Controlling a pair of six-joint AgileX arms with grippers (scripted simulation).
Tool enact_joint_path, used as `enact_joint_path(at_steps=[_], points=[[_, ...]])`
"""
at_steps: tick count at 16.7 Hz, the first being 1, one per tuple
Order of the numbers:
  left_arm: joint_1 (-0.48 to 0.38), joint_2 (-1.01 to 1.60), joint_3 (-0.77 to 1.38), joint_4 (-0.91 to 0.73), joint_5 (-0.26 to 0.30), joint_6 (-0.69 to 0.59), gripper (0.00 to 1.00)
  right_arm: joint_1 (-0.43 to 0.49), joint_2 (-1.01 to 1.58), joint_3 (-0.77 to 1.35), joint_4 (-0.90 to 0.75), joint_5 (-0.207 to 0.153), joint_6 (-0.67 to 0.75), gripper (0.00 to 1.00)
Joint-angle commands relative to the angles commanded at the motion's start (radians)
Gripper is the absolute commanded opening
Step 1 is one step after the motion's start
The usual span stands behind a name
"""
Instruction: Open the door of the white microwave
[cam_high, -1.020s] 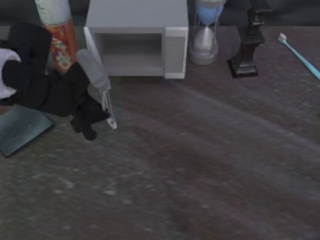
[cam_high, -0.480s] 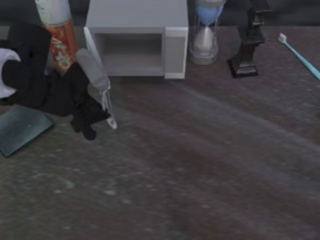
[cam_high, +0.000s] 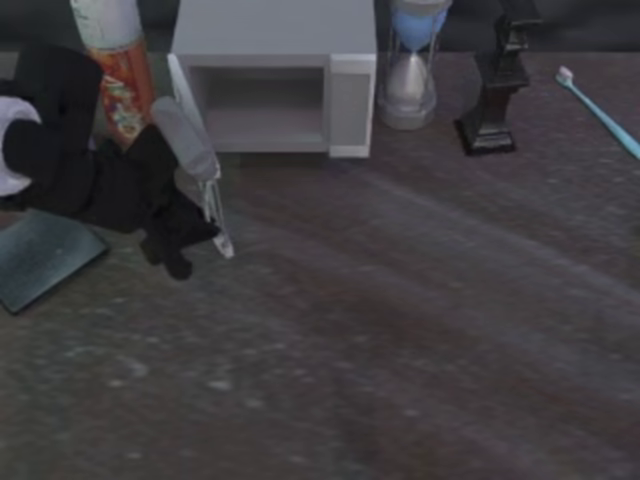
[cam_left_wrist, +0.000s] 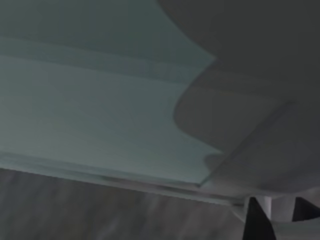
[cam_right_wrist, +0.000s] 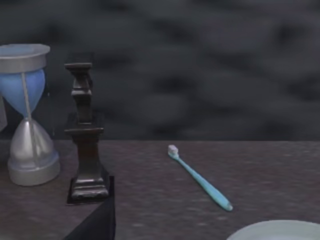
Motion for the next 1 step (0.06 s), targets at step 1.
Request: enact_joint_path(at_steps=[1], points=[[0.0,0.0,0.0,0.0,0.0,0.0,0.0,0.0,0.0,0.0,0.0,0.0,0.0,1.0]])
